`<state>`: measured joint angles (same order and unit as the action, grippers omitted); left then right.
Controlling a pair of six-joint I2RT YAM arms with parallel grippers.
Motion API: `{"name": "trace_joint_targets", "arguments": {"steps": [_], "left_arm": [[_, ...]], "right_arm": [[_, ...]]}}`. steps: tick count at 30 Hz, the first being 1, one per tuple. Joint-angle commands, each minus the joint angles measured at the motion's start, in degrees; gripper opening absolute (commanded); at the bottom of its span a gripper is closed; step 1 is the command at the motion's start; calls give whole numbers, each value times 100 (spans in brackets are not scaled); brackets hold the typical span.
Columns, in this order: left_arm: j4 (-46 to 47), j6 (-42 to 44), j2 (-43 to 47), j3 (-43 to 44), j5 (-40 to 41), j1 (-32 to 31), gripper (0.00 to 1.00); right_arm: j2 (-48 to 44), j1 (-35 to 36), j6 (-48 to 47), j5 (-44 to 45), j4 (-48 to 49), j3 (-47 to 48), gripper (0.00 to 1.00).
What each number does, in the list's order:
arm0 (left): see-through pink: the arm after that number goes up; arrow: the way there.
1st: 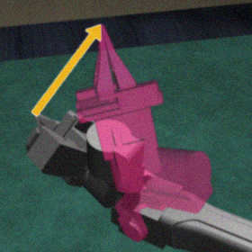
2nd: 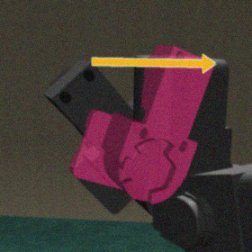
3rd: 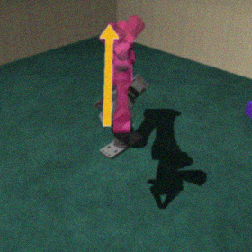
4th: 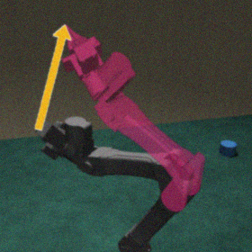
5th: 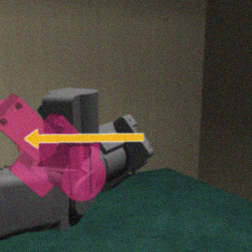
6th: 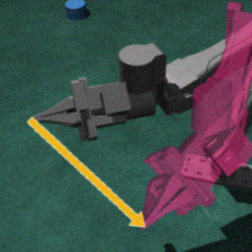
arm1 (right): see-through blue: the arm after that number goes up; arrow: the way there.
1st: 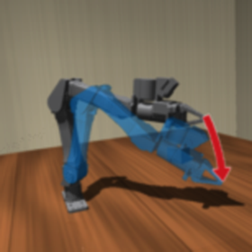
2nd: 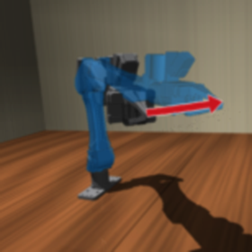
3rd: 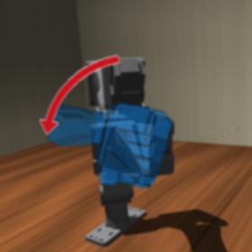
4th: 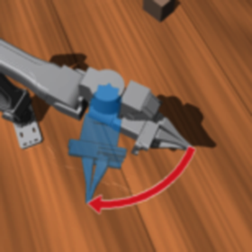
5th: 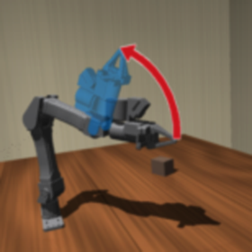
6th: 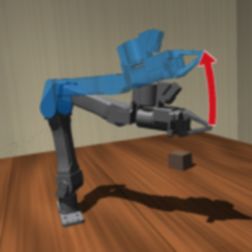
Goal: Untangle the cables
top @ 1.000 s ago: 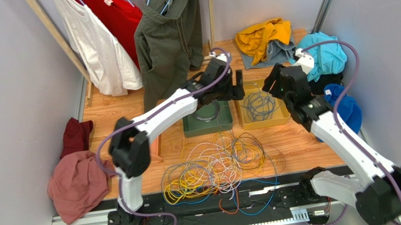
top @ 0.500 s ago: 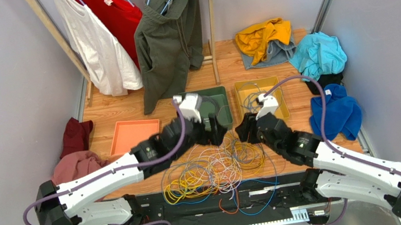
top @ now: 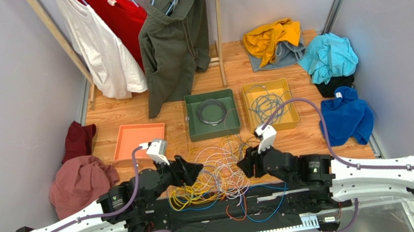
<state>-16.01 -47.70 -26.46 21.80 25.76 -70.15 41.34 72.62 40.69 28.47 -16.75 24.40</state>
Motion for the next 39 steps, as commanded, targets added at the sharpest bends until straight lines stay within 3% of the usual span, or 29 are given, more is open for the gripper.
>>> {"name": "trace_joint_targets", "arguments": {"steps": [1, 5, 13, 15, 17, 18, 19, 23, 28, 33, 39], "left_arm": [[-420, -248, 273, -150, 79, -34, 83], [-438, -362, 54, -159, -1, -34, 83], [-253, -363, -123, -150, -71, -51, 83], [-280, -363, -105, -150, -80, -51, 83], [-315, -363, -44, -150, -80, -51, 82], [-341, -345, -9, -150, -71, -51, 82], [-376, -336, 87, -141, -54, -60, 82], [-701, -91, 465, 17, 157, -51, 82], [-746, 401, 1088, 368, 324, -60, 86], [-360, 1131, 1319, 719, 272, -51, 99], [580, 1781, 1109, 870, -9, -60, 99]], "right_arm": [[635, 524, 132, -16, 41, 222, 52], [1095, 1148, 483, 89, 136, 91, 54], [1815, 1527, 941, 212, 357, -41, 50], [2096, 1527, 941, 212, 322, 20, 44], [2263, 1562, 967, 229, 208, 134, 30], [2264, 1580, 985, 299, 138, 196, 13], [2221, 1632, 985, 395, 50, 266, 3], [1432, 2062, 741, 1509, -1448, 1483, 0], [508, 2397, -332, 2355, -2480, 3208, 0], [559, 2406, -1552, 2593, -2781, 4815, 0], [779, 2406, -2442, 2357, -2316, 5847, 0]]}}
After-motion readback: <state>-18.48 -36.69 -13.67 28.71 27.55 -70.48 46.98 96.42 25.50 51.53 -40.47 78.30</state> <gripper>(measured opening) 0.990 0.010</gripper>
